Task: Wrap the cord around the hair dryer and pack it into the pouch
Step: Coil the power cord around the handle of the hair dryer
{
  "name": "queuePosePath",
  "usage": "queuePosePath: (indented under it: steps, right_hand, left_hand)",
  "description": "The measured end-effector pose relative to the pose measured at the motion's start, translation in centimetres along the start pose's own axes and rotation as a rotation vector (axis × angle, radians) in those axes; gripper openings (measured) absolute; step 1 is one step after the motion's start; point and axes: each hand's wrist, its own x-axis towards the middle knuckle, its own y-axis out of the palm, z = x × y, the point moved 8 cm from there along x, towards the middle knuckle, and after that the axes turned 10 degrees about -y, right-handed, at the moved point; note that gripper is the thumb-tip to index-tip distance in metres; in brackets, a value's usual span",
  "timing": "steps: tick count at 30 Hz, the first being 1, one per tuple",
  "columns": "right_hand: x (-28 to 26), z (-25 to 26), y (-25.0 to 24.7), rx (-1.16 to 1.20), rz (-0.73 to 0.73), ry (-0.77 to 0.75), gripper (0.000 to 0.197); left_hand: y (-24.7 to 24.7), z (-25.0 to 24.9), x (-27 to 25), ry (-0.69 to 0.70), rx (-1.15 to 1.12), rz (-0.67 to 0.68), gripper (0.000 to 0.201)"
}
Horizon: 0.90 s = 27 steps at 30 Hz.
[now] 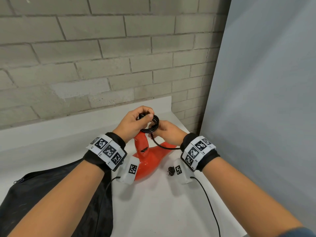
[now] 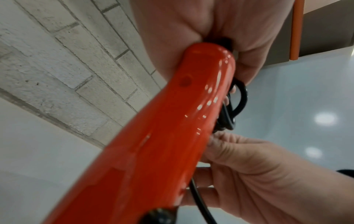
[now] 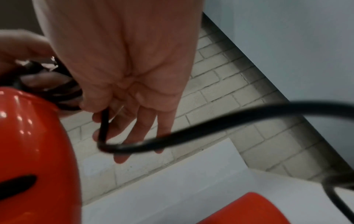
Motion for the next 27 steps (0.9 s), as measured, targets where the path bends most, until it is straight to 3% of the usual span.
queuePosePath:
  steps: [6, 10, 14, 18, 22, 25, 27]
  right_hand:
    - [-0.7, -0.7, -3.8, -0.111, -0.158, 0.04, 0.025]
    - [-0.4, 1.8, -5.9, -0.206, -0.234, -0.072, 0.022]
    - [0.3, 4.6, -7.4, -0.269, -0.346, -0.188, 0.014]
    - [0.3, 7.1, -7.4, -0.365, -0.367, -0.279, 0.016]
    - [0.3, 9.0, -6.7, -0.429, -0.337, -0.341, 0.016]
    - [0.0, 9.7, -6.2, -0.43, -0.302, -0.36, 0.016]
    - [-0.5, 9.1, -6.1, -0.305, -0.274, -0.329, 0.021]
  left_hand:
    - [-0.4, -0.3, -0.4, -0.015, 0.096, -0.11, 0.022]
    - [-0.7, -0.6, -0.4, 0.011, 0.149, -0.114, 0.024]
    - [0.3, -0.5, -0.3, 0.013, 0.116, -0.031, 0.01]
    - [0.1, -0.1, 0.3, 0.0, 0.162, -0.064, 0.01]
    - [0.8, -0.6, 0.0, 0.03, 0.236, 0.014, 0.026]
    - [0.1, -0.7, -0.2, 0.053, 0.24, -0.097, 0.018]
    - [-0.9, -0.4, -0.2, 0.061, 0.176, -0.198, 0.013]
